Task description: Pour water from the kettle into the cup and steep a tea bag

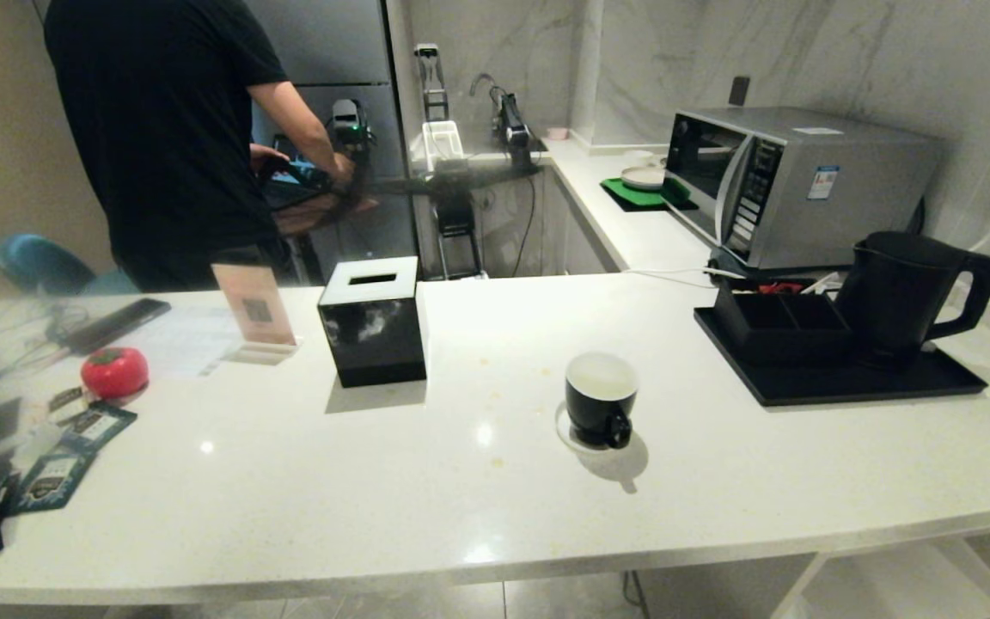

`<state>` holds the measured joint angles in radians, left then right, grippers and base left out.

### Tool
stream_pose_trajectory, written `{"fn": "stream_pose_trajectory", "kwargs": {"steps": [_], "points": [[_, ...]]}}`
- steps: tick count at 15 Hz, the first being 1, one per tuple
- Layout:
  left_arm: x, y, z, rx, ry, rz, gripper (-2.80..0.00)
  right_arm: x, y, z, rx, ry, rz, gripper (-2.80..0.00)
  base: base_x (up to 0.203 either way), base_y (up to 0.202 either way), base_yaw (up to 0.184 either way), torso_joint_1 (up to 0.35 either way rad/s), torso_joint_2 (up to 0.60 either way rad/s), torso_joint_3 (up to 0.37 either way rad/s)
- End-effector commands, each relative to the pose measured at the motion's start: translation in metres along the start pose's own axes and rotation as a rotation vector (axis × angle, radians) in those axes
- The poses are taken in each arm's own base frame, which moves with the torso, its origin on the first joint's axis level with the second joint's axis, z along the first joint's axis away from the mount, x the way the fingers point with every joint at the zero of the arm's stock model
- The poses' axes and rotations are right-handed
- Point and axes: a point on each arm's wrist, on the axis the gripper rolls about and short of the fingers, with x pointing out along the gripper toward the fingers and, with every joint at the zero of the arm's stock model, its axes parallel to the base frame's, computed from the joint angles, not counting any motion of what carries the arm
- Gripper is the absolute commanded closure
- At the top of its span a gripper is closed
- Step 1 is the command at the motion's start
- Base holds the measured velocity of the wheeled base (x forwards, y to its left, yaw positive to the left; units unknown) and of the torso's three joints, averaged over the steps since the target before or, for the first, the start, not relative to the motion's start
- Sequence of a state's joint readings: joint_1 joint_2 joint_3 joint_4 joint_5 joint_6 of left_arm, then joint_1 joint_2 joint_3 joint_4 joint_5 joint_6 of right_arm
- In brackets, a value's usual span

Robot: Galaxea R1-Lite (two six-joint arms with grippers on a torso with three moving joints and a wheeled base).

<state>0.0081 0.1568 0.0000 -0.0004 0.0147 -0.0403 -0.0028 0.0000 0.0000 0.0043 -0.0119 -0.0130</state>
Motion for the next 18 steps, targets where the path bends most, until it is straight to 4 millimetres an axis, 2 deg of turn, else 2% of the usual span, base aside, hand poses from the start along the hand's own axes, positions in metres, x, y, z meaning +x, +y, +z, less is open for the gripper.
{"fn": "stream_pose_trajectory", "kwargs": {"steps": [1, 18], "points": [[-0.0087, 0.0003, -0.0031, -0.004, -0.119, -0.004, 0.0, 0.0, 0.0, 0.0, -0.001, 0.0, -0.001, 0.0, 0.0, 0.0, 0.0, 0.0, 0.0, 0.0], [-0.0114, 0.0005, -0.0046, -0.005, -0.153, -0.011, 0.0, 0.0001, 0.0, 0.0, -0.001, 0.002, -0.001, 0.0, 0.0, 0.0, 0.0, 0.0, 0.0, 0.0]]}}
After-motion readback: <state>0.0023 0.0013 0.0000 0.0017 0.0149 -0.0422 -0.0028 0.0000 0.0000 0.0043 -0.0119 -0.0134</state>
